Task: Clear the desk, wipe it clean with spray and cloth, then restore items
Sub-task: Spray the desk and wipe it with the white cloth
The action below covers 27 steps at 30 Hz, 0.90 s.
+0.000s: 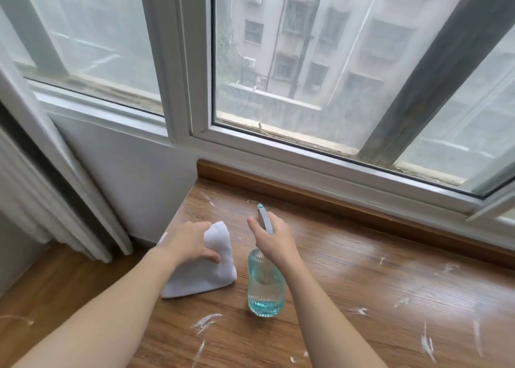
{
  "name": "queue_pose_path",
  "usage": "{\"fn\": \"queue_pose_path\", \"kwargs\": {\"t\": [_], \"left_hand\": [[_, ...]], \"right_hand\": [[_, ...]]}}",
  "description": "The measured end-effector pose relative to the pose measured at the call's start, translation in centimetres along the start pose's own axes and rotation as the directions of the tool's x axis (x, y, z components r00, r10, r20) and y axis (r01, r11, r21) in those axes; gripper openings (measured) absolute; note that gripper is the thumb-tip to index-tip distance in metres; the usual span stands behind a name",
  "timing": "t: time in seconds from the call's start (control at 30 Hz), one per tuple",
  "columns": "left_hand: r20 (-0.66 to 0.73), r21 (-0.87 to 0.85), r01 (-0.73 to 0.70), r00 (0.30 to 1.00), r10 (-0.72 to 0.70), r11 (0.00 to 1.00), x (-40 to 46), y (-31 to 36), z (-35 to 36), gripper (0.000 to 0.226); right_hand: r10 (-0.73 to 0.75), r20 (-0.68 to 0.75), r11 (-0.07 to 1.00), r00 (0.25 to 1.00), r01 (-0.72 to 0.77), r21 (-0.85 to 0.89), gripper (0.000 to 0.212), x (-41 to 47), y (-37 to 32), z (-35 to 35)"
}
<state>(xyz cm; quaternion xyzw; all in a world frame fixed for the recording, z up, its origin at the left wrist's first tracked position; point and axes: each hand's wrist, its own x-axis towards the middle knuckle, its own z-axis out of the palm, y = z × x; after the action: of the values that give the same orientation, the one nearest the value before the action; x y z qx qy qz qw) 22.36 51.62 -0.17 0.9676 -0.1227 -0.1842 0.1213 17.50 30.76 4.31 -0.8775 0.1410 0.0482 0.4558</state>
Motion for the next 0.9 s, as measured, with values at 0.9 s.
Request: {"fn": "queue_pose_path", "kwargs": {"t": [0.9], "left_hand": [[0.136,0.097,-0.134,0.983,0.121,0.986,1.5,-1.7,1.1,0.068]], "right_hand": [[-0.019,0.011,0.998,1.000,0.020,-0.067,0.038,0.8,-0.1,1.7]]}}
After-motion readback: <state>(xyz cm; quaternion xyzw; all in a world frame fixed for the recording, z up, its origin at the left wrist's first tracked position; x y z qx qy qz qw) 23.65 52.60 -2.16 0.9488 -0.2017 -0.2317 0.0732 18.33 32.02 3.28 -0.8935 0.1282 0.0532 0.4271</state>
